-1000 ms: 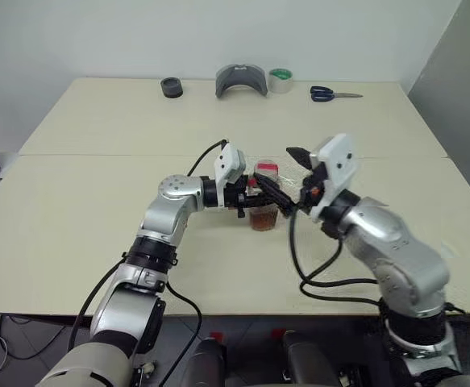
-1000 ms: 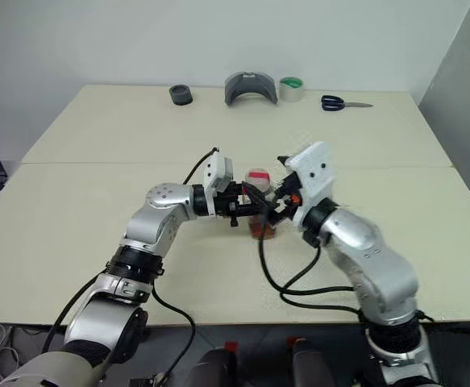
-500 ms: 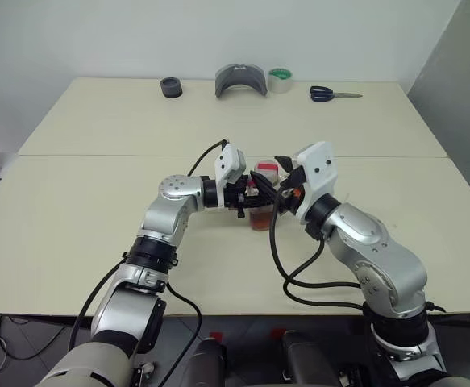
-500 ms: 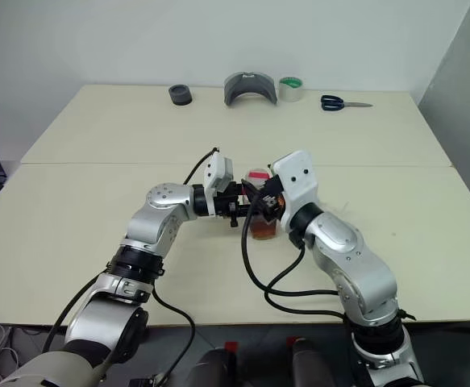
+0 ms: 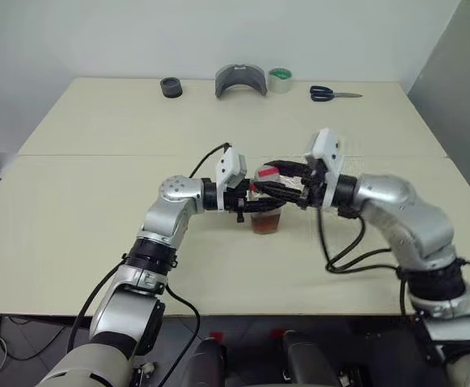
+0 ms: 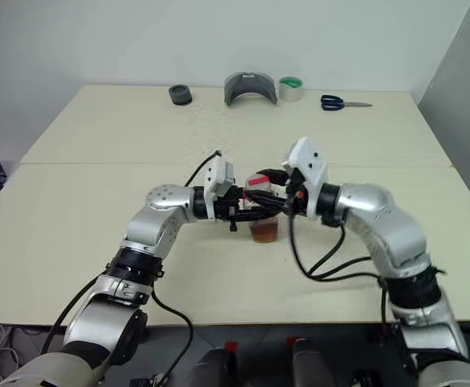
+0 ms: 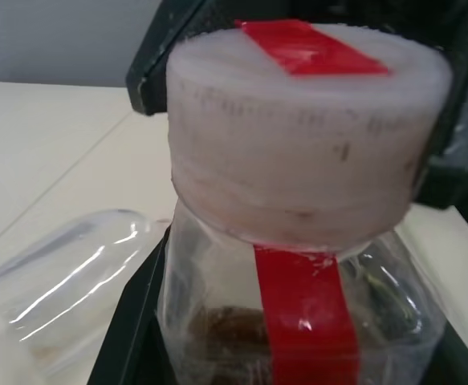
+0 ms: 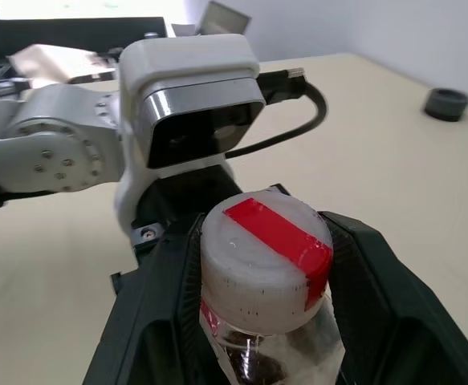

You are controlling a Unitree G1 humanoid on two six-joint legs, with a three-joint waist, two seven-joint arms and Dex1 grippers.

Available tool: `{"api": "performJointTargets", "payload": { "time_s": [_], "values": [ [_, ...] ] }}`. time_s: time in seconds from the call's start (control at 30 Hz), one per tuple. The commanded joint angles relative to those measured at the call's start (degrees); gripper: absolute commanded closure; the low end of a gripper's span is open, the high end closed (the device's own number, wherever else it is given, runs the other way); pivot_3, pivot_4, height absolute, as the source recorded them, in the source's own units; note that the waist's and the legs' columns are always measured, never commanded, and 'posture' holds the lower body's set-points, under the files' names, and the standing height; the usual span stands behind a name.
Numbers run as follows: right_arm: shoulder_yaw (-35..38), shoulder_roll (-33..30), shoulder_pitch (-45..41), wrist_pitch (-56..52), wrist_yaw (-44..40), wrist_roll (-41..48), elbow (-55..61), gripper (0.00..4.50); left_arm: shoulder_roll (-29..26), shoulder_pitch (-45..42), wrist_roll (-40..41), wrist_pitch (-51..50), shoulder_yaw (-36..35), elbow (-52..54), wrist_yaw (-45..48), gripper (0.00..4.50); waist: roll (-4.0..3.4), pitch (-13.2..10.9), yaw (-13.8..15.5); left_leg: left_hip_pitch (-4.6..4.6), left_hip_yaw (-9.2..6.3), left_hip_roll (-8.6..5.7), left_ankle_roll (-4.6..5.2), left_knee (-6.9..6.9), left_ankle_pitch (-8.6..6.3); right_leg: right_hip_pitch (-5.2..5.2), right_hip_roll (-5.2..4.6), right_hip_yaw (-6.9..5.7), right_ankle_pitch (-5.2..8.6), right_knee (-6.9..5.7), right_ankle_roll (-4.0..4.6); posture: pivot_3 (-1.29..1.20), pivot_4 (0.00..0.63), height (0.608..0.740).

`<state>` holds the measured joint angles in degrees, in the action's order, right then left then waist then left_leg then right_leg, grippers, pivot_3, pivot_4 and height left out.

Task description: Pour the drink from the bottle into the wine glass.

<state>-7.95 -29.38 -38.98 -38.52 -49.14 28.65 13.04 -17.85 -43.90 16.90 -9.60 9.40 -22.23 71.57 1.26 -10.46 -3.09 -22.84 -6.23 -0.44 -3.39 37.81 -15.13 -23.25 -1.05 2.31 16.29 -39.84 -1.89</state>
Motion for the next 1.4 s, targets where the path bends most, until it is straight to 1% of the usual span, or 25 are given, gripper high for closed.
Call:
{"api": "performJointTargets", "payload": {
  "time_s": [0.03, 0.1, 0.17, 0.23, 0.33, 0.37, 0.43, 0.5, 0.53, 0.57, 0.63, 0.7, 0.77, 0.9, 1.2, 1.3, 1.33, 1.4],
  "values": [
    [0.8, -2.9, -1.5, 1.1, -6.5, 1.7, -0.1, 2.64, -0.5, -1.7, 0.7, 1.2, -1.7, 0.7, -0.1, 2.74, -0.02, 0.0, 0.0, -0.01, 0.0, 0.0, 0.0, 0.0, 0.0, -0.01, 0.0, 0.0, 0.0, 0.0, 0.0, 0.0, 0.15, 0.74],
    [1.0, -3.4, -1.4, 1.8, -6.7, 1.3, 0.2, 2.64, -0.3, -1.9, 0.6, 1.5, -1.8, 0.5, -0.3, 2.74, -0.02, 0.0, 0.0, -0.02, -0.01, -0.01, 0.0, 0.01, 0.0, -0.01, -0.02, 0.0, 0.0, 0.01, 0.0, 0.0, 0.15, 0.74],
    [2.7, -2.8, -0.4, 3.4, -2.6, -0.5, 2.0, 1.9, 0.0, -1.8, 0.6, 1.5, -2.0, 0.5, -0.9, 2.76, -0.02, 0.0, 0.1, -0.01, 0.0, 0.0, 0.0, 0.01, 0.0, -0.01, -0.02, 0.01, 0.0, 0.0, 0.0, 0.0, 0.15, 0.74],
    [4.7, -2.6, 1.3, 3.9, 1.1, -1.4, 4.8, 1.27, 0.1, -1.6, 0.5, 1.6, -2.1, 0.5, -1.3, 2.76, -0.02, 0.0, 0.0, -0.01, -0.02, 0.01, 0.0, 0.01, 0.0, -0.02, -0.02, 0.0, 0.0, -0.01, 0.0, 0.0, 0.15, 0.74],
    [7.5, -1.7, 4.9, 0.9, 7.3, -0.4, 12.2, 0.22, 0.1, -1.7, 0.3, 1.8, -2.1, 0.1, -1.7, 2.76, -0.02, 0.0, 0.2, -0.04, -0.01, 0.0, 0.0, 0.03, 0.0, -0.03, -0.06, 0.02, 0.0, -0.02, 0.0, 0.0, 0.15, 0.74],
    [8.1, -1.1, 6.3, -0.7, 9.5, 0.4, 15.0, 0.18, 0.0, -1.8, 0.2, 1.9, -2.2, -0.1, -1.8, 2.76, -0.01, 0.0, 0.3, -0.04, -0.02, 0.0, -0.01, 0.03, 0.0, -0.03, -0.07, 0.02, 0.0, -0.02, 0.0, 0.0, 0.15, 0.74],
    [7.3, -0.2, 9.5, -3.4, 13.9, 0.0, 20.5, 0.18, -0.1, -1.9, -0.2, 2.3, -2.0, -0.4, -1.6, 2.76, -0.02, 0.0, 0.3, -0.05, -0.03, 0.01, -0.01, 0.02, 0.0, -0.03, -0.07, 0.01, 0.0, -0.01, 0.0, 0.0, 0.15, 0.74],
    [4.9, 2.9, 12.7, -5.3, 19.9, -1.8, 24.7, 0.18, 0.0, -2.2, -0.4, 2.6, -1.9, -1.0, -1.8, 2.76, -0.01, 0.0, 0.3, -0.04, -0.02, 0.0, -0.01, 0.02, 0.0, -0.03, -0.07, 0.02, 0.0, -0.01, 0.0, 0.0, 0.15, 0.74],
    [3.1, 5.4, 13.6, -6.1, 24.1, -3.8, 26.0, 0.18, 0.2, -2.4, -0.6, 2.9, -1.9, -1.4, -2.0, 2.76, -0.02, 0.0, 0.2, -0.04, -0.02, 0.01, -0.01, 0.03, 0.0, -0.03, -0.05, 0.02, 0.0, -0.01, 0.0, 0.0, 0.15, 0.74],
    [1.9, 7.1, 14.1, -6.6, 26.9, -5.2, 26.8, 0.18, 0.3, -2.6, -0.7, 3.1, -1.9, -1.6, -2.2, 2.76, -0.02, 0.0, 0.1, -0.02, 0.0, 0.0, -0.01, 0.01, 0.0, -0.03, -0.05, 0.04, 0.0, -0.03, -0.01, 0.0, 0.15, 0.74],
    [-1.5, 10.8, 13.9, -6.8, 33.7, -10.6, 26.7, 0.18, 0.5, -2.8, -0.8, 3.4, -1.9, -2.0, -2.2, 2.76, -0.02, 0.0, 0.0, -0.01, 0.0, 0.01, -0.01, 0.02, 0.0, -0.04, -0.02, 0.05, 0.0, -0.06, -0.01, 0.0, 0.15, 0.74],
    [-3.4, 13.0, 13.5, -6.8, 37.2, -13.9, 26.2, 0.18, 0.6, -3.0, -0.9, 3.6, -2.0, -2.2, -2.2, 2.76, -0.02, 0.0, 0.0, 0.0, 0.0, 0.01, -0.02, 0.02, 0.01, -0.05, -0.01, 0.05, 0.0, -0.06, -0.01, 0.0, 0.15, 0.74],
    [-3.9, 15.8, 13.4, -6.3, 40.4, -16.1, 25.1, 0.18, 0.8, -3.3, -1.0, 4.0, -2.1, -2.8, -2.3, 2.76, -0.02, 0.0, 0.1, -0.02, -0.01, -0.01, -0.03, 0.02, 0.01, -0.05, -0.03, 0.04, 0.0, -0.05, -0.01, 0.0, 0.15, 0.74],
    [-4.3, 18.0, 12.9, -5.8, 42.5, -18.8, 23.7, 0.18, 1.0, -3.4, -1.0, 4.4, -2.0, -3.3, -2.5, 2.76, -0.02, 0.0, 0.1, -0.02, 0.0, -0.02, -0.02, 0.02, 0.01, -0.05, -0.04, 0.04, 0.0, -0.04, -0.01, 0.0, 0.15, 0.74],
    [-5.9, 20.4, 12.0, -5.9, 42.0, -20.3, 21.2, 0.18, 1.1, -2.9, -1.1, 4.6, -2.0, -3.0, -3.1, 2.76, -0.02, 0.0, 0.0, -0.02, 0.0, -0.01, -0.01, 0.01, 0.01, -0.05, -0.02, 0.04, 0.0, -0.05, -0.01, 0.0, 0.15, 0.74],
    [-5.9, 21.0, 11.8, -5.5, 41.9, -20.8, 20.4, 0.79, 1.0, -2.7, -1.1, 4.6, -1.9, -2.7, -3.2, 2.76, -0.02, 0.0, 0.0, -0.02, 0.0, -0.01, -0.01, 0.01, 0.01, -0.05, -0.02, 0.04, 0.0, -0.05, -0.01, 0.0, 0.15, 0.74],
    [-5.8, 21.2, 11.8, -5.3, 41.9, -20.9, 20.3, 1.07, 0.9, -2.6, -1.1, 4.6, -1.9, -2.6, -3.2, 2.76, -0.02, 0.0, 0.0, -0.01, 0.0, -0.01, -0.01, 0.01, 0.01, -0.05, -0.02, 0.04, 0.0, -0.05, -0.01, 0.0, 0.15, 0.74],
    [-5.7, 21.4, 11.7, -4.9, 41.7, -21.0, 20.1, 1.82, 0.9, -2.5, -1.1, 4.5, -1.8, -2.5, -3.2, 2.76, -0.02, 0.0, 0.0, -0.02, -0.01, -0.01, -0.01, 0.02, 0.01, -0.05, -0.02, 0.04, 0.0, -0.05, -0.01, 0.0, 0.15, 0.74]
  ]
}}
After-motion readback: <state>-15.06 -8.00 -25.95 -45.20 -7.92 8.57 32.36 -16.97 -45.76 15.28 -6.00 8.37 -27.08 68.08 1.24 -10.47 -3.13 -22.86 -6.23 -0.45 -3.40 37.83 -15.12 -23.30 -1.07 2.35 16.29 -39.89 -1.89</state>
